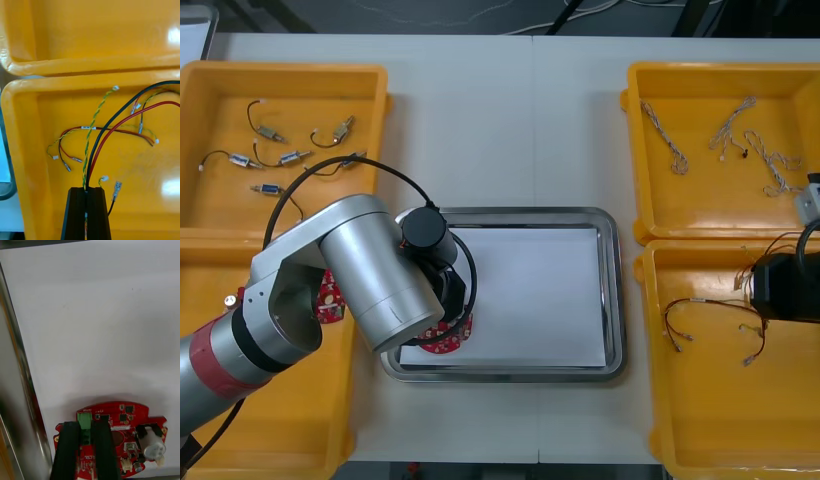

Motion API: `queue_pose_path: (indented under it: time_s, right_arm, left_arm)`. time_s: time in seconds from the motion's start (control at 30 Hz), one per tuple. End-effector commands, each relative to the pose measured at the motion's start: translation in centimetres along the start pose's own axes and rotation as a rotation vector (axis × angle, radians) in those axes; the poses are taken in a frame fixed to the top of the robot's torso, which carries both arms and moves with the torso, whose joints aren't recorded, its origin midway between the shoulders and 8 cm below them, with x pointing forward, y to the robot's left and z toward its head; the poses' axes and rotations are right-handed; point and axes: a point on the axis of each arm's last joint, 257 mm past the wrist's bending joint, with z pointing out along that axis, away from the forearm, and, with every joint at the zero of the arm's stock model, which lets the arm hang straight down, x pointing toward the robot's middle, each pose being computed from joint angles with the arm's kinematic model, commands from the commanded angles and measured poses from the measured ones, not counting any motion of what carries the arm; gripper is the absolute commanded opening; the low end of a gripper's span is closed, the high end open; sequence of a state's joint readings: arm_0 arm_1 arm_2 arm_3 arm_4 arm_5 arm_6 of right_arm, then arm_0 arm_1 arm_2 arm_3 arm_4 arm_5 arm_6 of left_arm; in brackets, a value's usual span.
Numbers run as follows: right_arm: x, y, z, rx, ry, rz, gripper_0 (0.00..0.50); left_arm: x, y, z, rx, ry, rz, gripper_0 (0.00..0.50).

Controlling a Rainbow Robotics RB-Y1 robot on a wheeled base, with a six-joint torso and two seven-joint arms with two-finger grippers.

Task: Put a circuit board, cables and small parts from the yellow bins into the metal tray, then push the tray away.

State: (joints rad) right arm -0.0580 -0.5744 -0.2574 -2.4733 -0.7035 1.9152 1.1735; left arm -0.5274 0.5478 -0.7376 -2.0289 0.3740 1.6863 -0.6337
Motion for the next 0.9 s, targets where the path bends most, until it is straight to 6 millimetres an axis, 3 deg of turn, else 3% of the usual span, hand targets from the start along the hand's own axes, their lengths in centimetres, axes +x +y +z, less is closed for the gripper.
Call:
queue_pose_path:
  time_s: [0.03, 0.23, 0.4, 0.73, 0.9]
  right_arm:
    - [-1.2, -0.3, -1.6, 0.062, -0.044, -0.151, 0.000]
    - [-1.5, 0.5, -2.2, 0.044, -0.055, -0.195, 0.000]
    - [-2.1, 0.6, -2.5, 0.047, -0.070, -0.203, 0.000]
    - [-2.6, 0.5, -2.7, 0.056, -0.084, -0.205, 0.000]
    - [-2.4, 2.2, -2.8, -0.001, -0.074, -0.250, 0.000]
  left_arm:
    - [0.1, 0.1, 0.1, -0.002, -0.015, -0.072, 0.294]
    - [0.1, 0.2, 0.2, -0.004, -0.019, -0.081, 0.445]
    - [-0.5, 0.3, -0.2, -0.006, -0.036, -0.085, 0.500]
    - [-2.8, 1.2, -4.2, 0.061, -0.028, -0.106, 0.500]
    - [-4.1, 2.9, -7.4, 0.083, -0.005, -0.093, 0.500]
